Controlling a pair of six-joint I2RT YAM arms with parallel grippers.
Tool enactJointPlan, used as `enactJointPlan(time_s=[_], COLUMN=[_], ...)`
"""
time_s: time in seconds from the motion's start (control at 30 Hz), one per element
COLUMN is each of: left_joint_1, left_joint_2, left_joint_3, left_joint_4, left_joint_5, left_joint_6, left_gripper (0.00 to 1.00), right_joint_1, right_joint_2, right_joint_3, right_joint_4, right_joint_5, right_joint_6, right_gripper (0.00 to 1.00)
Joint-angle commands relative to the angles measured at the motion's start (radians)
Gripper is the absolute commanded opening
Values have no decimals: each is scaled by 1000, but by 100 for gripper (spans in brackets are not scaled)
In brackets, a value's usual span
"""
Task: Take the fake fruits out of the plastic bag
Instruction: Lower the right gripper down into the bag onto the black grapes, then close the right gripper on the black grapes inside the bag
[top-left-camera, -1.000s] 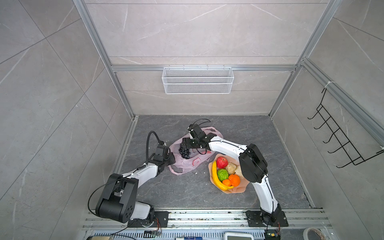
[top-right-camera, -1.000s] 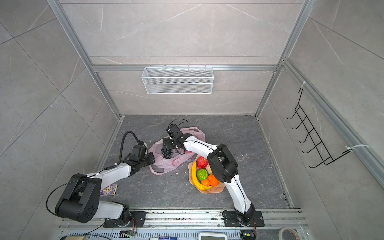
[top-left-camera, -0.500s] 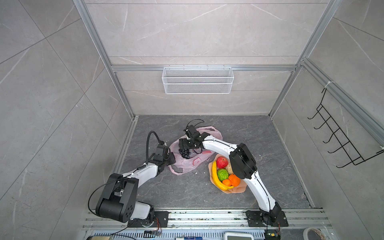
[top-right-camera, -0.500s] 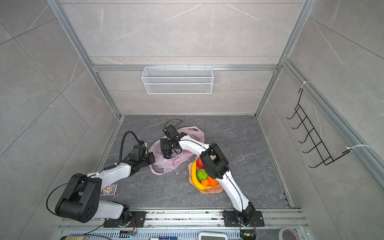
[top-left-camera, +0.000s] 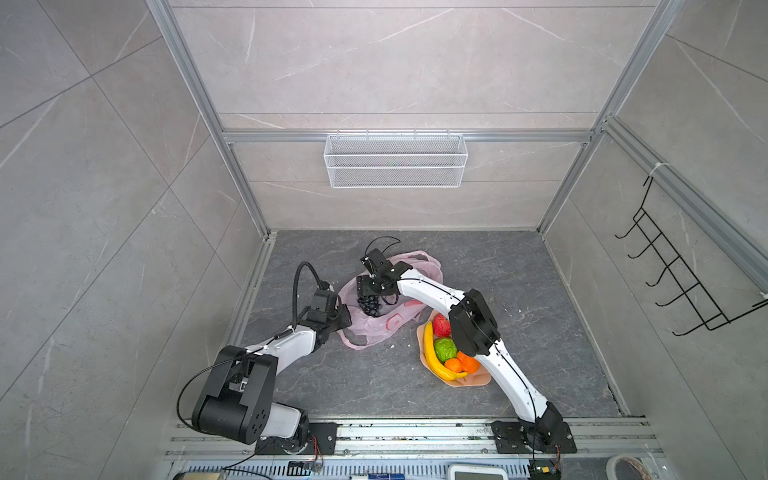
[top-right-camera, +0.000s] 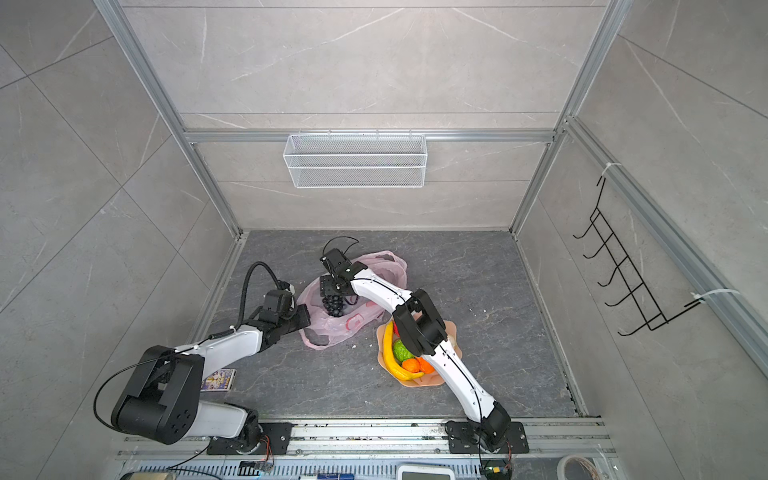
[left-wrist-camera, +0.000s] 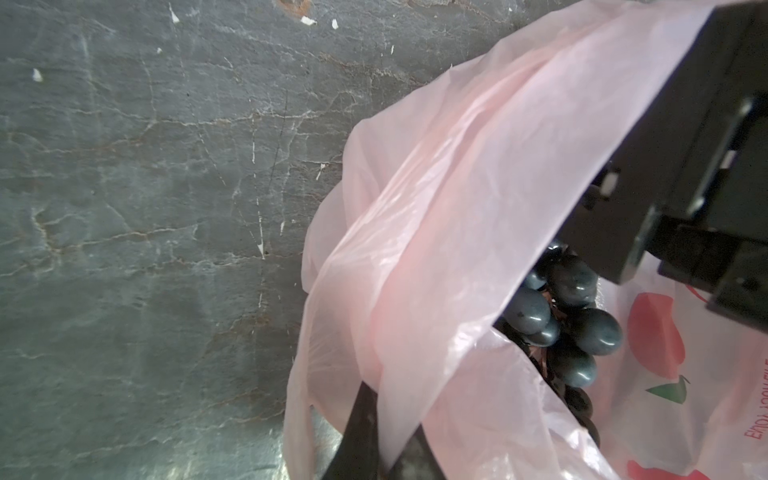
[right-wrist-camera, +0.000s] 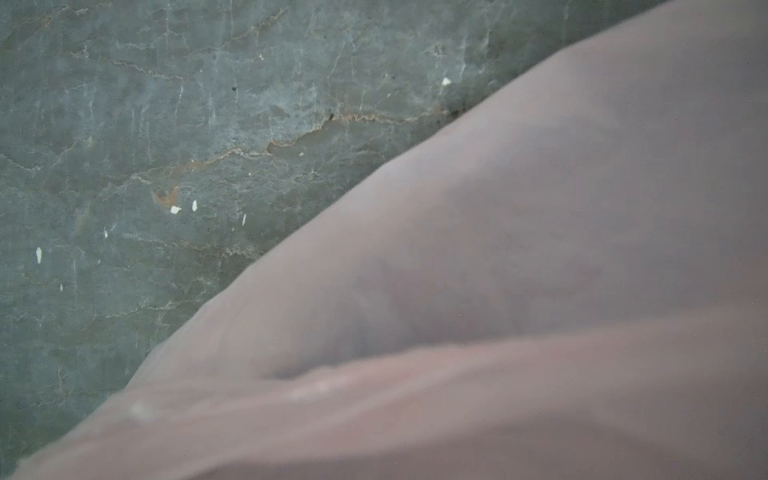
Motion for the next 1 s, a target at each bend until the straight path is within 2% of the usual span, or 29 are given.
enactJointPlan(time_s=[0.0, 0.27, 0.53, 0.97], left_joint_1=[0, 0, 0, 1], left_joint_2=[2, 2, 4, 10], left_joint_3=[4, 6, 10, 11], left_joint_4=[30, 27, 24, 15], left_joint_5=[9, 5, 3, -26], left_joint_6=[21, 21, 22, 9], left_gripper=[7, 6, 7, 6], right_joint_1=[12, 17, 18, 20], right_joint_2=[57, -2, -138, -257], right_joint_3=[40, 17, -118, -262], right_joint_4=[-97, -42, 78, 156], right_joint_5=[4, -63, -101, -132], right_joint_6=[14, -8, -12, -9], right_gripper=[73, 52, 45, 44])
